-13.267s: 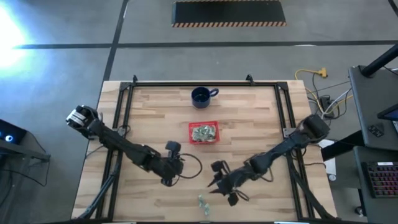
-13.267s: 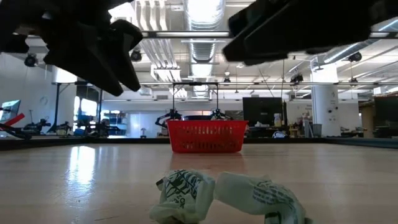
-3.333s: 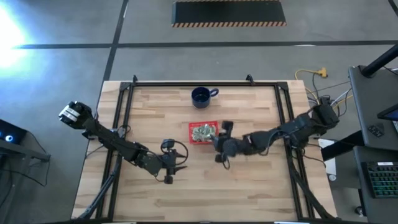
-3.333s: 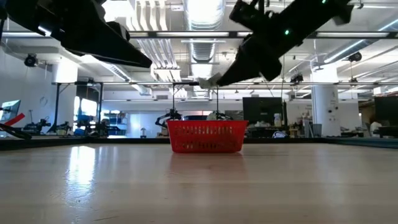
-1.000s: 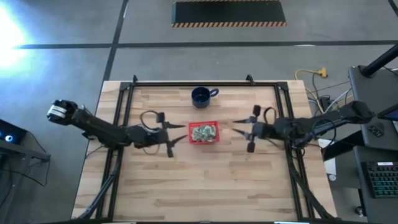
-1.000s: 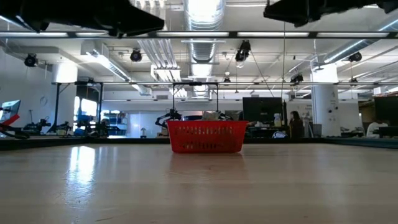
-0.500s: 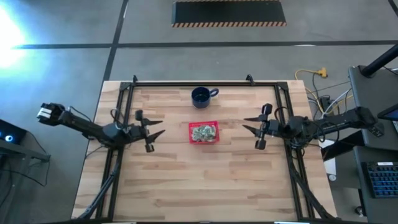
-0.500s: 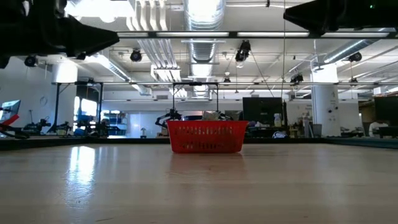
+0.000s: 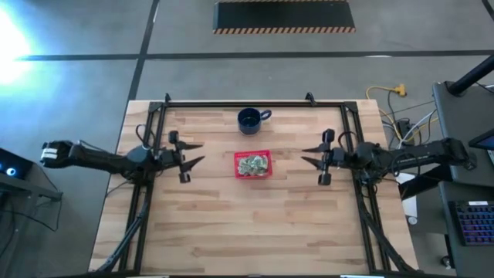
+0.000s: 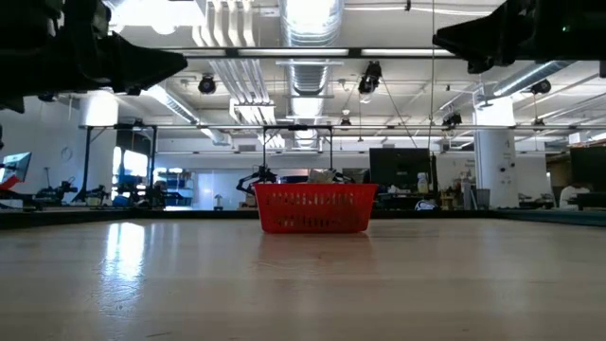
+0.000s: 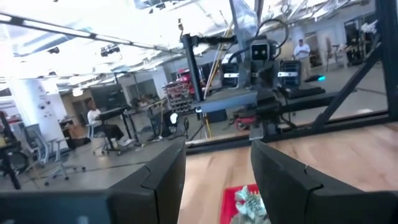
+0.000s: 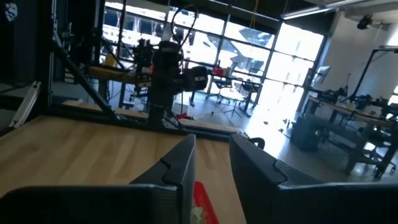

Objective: Pick and place items into bin
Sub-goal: Return to Home Position

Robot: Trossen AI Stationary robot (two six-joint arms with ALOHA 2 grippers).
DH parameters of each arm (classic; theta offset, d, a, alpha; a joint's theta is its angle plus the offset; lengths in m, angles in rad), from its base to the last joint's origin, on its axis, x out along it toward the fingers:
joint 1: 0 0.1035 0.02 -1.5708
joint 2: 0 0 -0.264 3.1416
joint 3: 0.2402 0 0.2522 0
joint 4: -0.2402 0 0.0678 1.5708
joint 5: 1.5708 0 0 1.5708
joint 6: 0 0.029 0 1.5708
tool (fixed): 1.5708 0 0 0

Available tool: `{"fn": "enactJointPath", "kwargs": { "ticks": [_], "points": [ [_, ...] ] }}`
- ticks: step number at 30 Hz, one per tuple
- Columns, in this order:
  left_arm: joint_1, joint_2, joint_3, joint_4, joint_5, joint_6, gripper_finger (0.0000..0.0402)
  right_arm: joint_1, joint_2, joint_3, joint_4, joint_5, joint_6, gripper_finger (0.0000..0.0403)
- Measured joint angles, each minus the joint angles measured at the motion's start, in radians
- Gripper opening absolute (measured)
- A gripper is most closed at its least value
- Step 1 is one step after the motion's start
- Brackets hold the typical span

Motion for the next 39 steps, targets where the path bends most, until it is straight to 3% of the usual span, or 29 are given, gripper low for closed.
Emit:
{"fn": "enactJointPath", "kwargs": {
  "ticks": [8, 18, 27, 39],
  "points": [
    [0.008, -0.023, -0.001, -0.138, 0.044, -0.014, 0.0167, -0.001, -0.02, -0.049, -0.002, 0.0, 0.024, 0.0081],
    [0.001, -0.126, -0.001, -0.287, 0.057, -0.03, 0.0167, -0.001, -0.173, -0.139, 0.0, 0.0, 0.026, 0.0089],
    [-0.002, -0.269, -0.002, -0.456, 0.059, -0.042, 0.0167, 0.0, -0.351, -0.191, -0.042, 0.003, 0.015, 0.0077],
    [-0.034, -0.512, -0.003, -0.677, 0.067, -0.048, 0.0167, 0.0, -0.485, -0.192, -0.191, 0.003, 0.039, 0.0084]
  ]
}}
